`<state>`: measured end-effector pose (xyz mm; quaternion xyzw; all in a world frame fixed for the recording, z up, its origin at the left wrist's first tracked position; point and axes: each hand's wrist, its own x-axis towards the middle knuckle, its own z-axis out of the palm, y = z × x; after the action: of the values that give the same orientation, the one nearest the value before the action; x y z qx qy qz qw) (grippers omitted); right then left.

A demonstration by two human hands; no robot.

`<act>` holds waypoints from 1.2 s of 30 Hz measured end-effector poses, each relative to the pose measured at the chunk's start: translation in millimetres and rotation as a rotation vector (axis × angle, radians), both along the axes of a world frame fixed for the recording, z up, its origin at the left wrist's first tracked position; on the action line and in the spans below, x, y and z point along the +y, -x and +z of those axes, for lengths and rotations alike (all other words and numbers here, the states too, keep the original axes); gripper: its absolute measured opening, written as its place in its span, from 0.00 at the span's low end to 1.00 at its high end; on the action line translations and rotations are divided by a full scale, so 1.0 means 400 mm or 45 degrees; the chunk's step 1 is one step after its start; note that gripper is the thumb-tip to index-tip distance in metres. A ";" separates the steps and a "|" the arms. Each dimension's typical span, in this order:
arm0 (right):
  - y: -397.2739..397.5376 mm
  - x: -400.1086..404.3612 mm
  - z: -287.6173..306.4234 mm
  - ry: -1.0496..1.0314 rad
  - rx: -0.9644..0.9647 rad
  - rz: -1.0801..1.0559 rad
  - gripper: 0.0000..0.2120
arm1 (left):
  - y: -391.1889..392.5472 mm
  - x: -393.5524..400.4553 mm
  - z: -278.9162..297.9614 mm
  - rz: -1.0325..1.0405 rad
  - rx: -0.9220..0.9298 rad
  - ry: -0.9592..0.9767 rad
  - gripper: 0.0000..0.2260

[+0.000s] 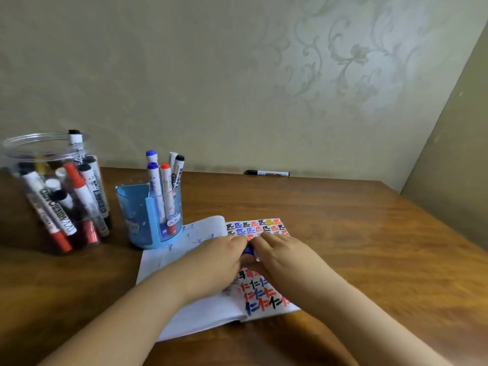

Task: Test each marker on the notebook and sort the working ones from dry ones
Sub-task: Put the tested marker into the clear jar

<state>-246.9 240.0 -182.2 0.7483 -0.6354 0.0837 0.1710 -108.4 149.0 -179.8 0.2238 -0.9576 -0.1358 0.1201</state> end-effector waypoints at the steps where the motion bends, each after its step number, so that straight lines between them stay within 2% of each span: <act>1: -0.013 0.000 -0.012 0.059 0.006 0.023 0.06 | -0.010 0.005 -0.002 0.008 -0.007 -0.013 0.04; 4: -0.038 -0.002 -0.036 0.148 -0.002 0.071 0.02 | -0.037 0.014 0.002 0.022 -0.001 -0.056 0.04; 12: -0.048 0.017 -0.052 0.193 0.072 0.097 0.05 | -0.068 0.003 -0.005 -0.118 -0.047 -0.367 0.04; 15: -0.052 0.014 -0.055 0.192 0.056 0.093 0.09 | -0.071 -0.004 -0.006 -0.121 -0.045 -0.405 0.05; 21: -0.063 0.018 -0.050 0.185 0.080 0.055 0.11 | -0.075 0.001 0.004 -0.135 -0.069 -0.420 0.06; 27: -0.045 0.032 -0.051 0.176 0.130 0.029 0.22 | -0.087 0.009 0.011 -0.112 -0.102 -0.453 0.06; 31: -0.055 0.036 -0.021 0.007 0.057 -0.090 0.28 | -0.089 0.014 0.016 -0.037 -0.070 -0.483 0.09; 32: -0.054 0.039 -0.013 -0.016 -0.009 -0.168 0.30 | -0.091 0.011 0.016 -0.006 -0.055 -0.491 0.10; 34: -0.040 0.059 0.001 -0.156 -0.322 -0.312 0.30 | -0.097 0.004 0.018 0.047 -0.016 -0.510 0.13; 36: -0.015 0.080 0.033 -0.233 -0.686 -0.347 0.23 | -0.102 0.004 0.021 0.077 0.041 -0.539 0.15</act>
<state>-241.0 272.1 -169.0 0.6193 -0.7573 0.1979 -0.0619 -67.5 150.7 -171.3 0.2704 -0.8985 -0.3338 0.0897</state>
